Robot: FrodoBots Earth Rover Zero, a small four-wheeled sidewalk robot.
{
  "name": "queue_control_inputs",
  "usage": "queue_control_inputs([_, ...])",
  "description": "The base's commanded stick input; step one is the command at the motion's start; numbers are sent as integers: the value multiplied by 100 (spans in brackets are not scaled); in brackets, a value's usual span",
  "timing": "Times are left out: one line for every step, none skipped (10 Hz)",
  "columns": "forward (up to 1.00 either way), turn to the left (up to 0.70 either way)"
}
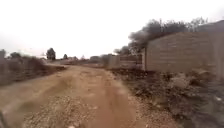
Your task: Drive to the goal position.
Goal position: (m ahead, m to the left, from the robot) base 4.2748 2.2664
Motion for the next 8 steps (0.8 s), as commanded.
queue_control_inputs([50, 0])
queue_control_inputs([50, 0])
queue_control_inputs([50, 0])
queue_control_inputs([50, 0])
queue_control_inputs([50, 0])
queue_control_inputs([50, 0])
queue_control_inputs([50, 0])
queue_control_inputs([50, 0])
